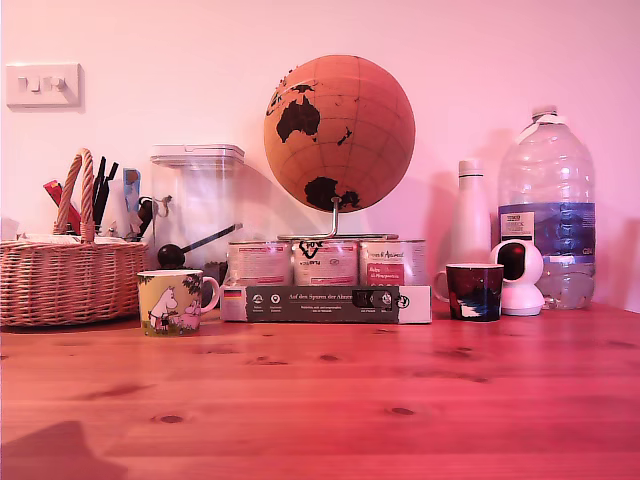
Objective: Pick up the coffee capsules on the table and drop them inside the coffee cup
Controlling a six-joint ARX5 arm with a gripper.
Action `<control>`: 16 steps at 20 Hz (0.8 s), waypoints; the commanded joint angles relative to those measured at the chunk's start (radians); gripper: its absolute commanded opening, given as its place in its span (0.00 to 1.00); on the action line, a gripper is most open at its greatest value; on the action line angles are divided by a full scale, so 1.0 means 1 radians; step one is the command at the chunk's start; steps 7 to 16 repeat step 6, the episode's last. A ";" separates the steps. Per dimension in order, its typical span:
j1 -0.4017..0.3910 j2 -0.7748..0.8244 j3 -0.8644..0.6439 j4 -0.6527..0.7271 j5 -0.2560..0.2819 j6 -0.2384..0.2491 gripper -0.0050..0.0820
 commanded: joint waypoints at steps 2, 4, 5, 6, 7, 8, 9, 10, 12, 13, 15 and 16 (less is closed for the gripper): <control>0.003 -0.096 -0.020 -0.073 -0.015 -0.007 0.03; 0.003 -0.167 -0.020 -0.138 -0.015 -0.007 0.03; 0.003 -0.203 -0.020 -0.168 -0.014 -0.008 0.03; 0.003 -0.235 -0.020 -0.196 -0.015 -0.010 0.03; 0.003 -0.235 -0.020 -0.196 -0.015 -0.010 0.03; 0.003 -0.235 -0.020 -0.196 -0.015 -0.010 0.03; 0.003 -0.235 -0.020 -0.196 -0.015 -0.010 0.03; 0.003 -0.235 -0.020 -0.196 -0.015 -0.010 0.03; 0.003 -0.235 -0.020 -0.196 -0.015 -0.010 0.03; 0.003 -0.235 -0.020 -0.196 -0.015 -0.010 0.03; 0.003 -0.235 -0.020 -0.196 -0.015 -0.010 0.03; 0.003 -0.235 -0.020 -0.196 -0.015 -0.010 0.03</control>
